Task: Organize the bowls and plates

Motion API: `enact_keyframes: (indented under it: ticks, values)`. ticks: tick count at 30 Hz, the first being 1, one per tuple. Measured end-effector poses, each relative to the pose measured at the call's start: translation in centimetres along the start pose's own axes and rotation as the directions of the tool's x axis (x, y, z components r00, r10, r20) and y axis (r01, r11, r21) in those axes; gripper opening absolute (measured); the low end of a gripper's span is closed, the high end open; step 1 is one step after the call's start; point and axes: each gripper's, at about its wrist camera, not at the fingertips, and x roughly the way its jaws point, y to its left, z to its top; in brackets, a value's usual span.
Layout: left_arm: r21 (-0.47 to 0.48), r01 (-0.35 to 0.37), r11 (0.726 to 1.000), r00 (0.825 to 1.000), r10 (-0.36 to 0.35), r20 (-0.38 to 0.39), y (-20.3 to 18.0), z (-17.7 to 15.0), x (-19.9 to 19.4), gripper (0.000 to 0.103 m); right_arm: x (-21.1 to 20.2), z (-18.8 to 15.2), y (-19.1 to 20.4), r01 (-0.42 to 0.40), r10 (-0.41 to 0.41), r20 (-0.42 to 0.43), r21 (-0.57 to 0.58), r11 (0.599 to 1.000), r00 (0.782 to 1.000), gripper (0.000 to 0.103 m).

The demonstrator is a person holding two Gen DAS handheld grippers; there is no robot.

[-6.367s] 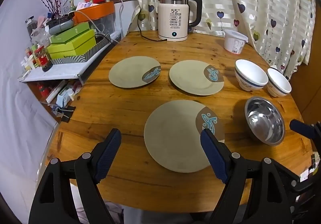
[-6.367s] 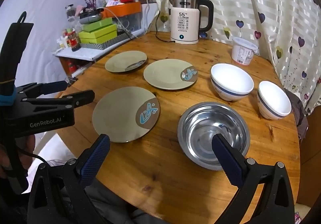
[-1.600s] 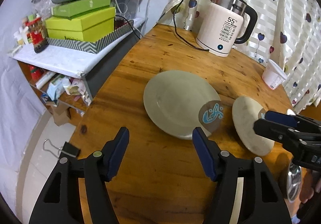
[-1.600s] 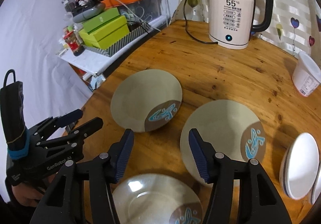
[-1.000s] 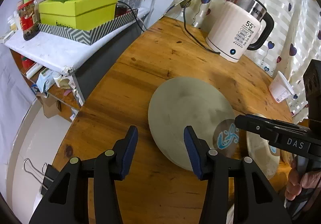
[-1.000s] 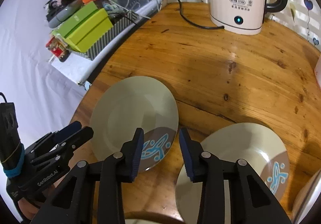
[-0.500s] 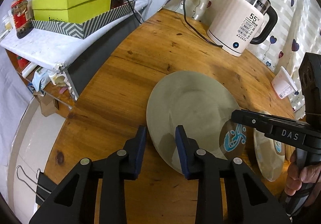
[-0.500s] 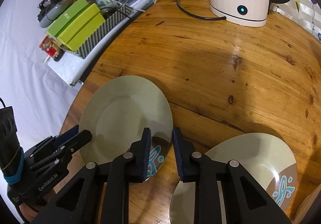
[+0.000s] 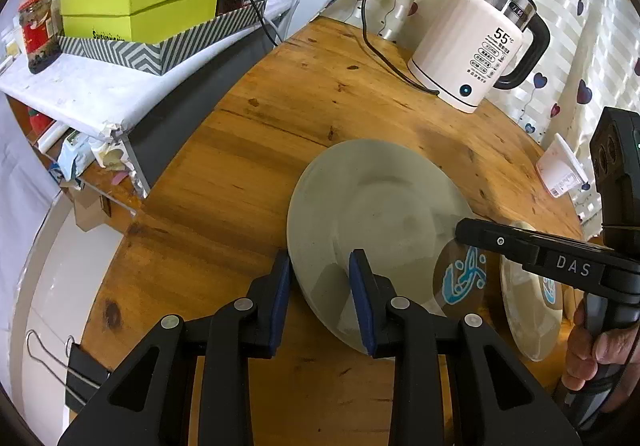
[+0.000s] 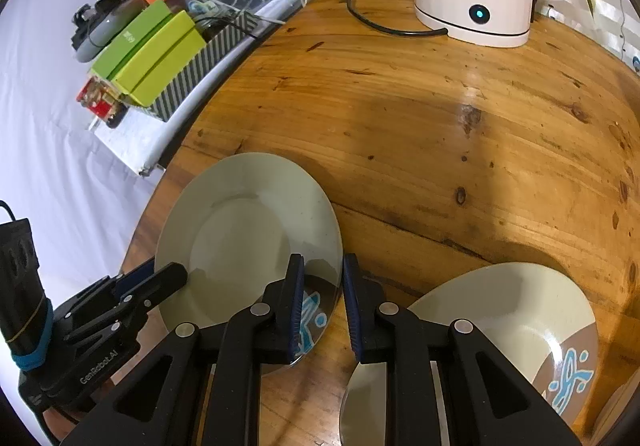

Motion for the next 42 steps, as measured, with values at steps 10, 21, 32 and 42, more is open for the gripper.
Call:
enact_keyframes:
  ticks: [10,21,32,42]
  values:
    - [0.002,0.004,1.000,1.000,-0.004,0.014,-0.5,-0.6,-2.1,0.031,-1.7,-1.1,0.9,0.003,-0.003,0.016,0.001,1.000,1.000,0.019]
    - [0.044,0.013,0.999,1.000,-0.014,0.021,-2.6,-2.8,-5.3,0.031,-5.4,-4.5,1.2,0.015,-0.015,0.045,0.013,1.000,0.999,0.019]
    - [0.108,0.038,0.993,0.999,-0.038,0.004,-5.8,-7.0,-8.0,0.031,-9.4,-10.2,-0.1,0.036,-0.040,0.068,0.054,0.998,0.997,0.019]
    - [0.140,0.055,0.989,0.998,-0.050,-0.040,-7.6,-11.1,-8.9,0.031,-10.8,-15.0,-1.3,0.052,-0.057,0.054,0.089,0.995,0.997,0.019]
